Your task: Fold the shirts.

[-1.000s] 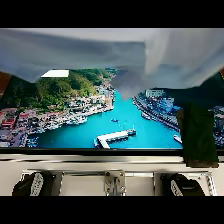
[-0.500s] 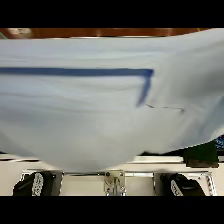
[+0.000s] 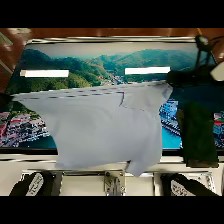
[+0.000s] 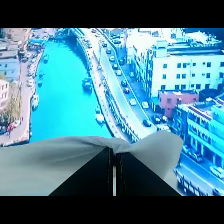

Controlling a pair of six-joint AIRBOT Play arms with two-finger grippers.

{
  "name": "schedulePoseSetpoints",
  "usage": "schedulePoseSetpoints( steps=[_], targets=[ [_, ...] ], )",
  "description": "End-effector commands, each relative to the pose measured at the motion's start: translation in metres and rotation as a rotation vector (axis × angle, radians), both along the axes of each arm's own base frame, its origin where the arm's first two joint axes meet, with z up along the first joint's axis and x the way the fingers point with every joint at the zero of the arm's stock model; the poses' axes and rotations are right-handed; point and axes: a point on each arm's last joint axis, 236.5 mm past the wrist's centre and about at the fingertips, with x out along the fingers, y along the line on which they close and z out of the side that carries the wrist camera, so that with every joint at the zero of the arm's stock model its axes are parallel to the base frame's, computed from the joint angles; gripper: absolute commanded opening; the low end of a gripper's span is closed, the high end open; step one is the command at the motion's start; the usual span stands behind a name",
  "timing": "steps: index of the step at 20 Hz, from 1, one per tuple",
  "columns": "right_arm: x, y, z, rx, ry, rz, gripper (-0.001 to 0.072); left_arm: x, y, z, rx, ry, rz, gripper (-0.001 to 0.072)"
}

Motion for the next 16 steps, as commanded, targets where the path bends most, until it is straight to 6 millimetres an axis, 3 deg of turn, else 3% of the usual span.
schedulePoseSetpoints(
  steps=[1,3,6,8,11,12,13,14,16],
  targets=[
    [0.072,-0.005,-0.078,0.065,-0.051,-0.105,0.0059,0.054,0.007,-0.084,-0.107,0.117,-0.002,0.0038],
    [0.095,-0.002,-0.086,0.145,-0.105,-0.165,0.0060,0.085,0.004,-0.115,-0.185,0.155,0.008,0.0039],
    [0.114,-0.004,-0.095,0.196,-0.149,-0.224,0.0060,0.115,-0.008,-0.159,-0.234,0.216,-0.003,0.0039],
    [0.112,-0.002,-0.112,0.200,-0.108,-0.224,0.0060,0.125,-0.024,-0.188,-0.241,0.263,-0.026,0.0039],
    [0.096,0.011,-0.135,0.244,0.007,-0.212,0.0085,0.124,-0.050,-0.221,-0.258,0.339,-0.072,0.0049],
    [0.092,0.015,-0.135,0.258,0.026,-0.205,0.0224,0.121,-0.053,-0.224,-0.272,0.359,-0.075,0.0156],
    [0.085,0.018,-0.129,0.273,0.051,-0.193,0.0526,0.116,-0.054,-0.222,-0.283,0.374,-0.085,0.0433],
    [0.074,0.015,-0.122,0.255,0.071,-0.161,0.0613,0.109,-0.051,-0.217,-0.296,0.404,-0.107,0.0616],
    [0.039,-0.014,-0.107,0.152,0.147,-0.114,0.0613,0.078,-0.028,-0.206,-0.292,0.514,-0.165,0.0619]
  ],
)
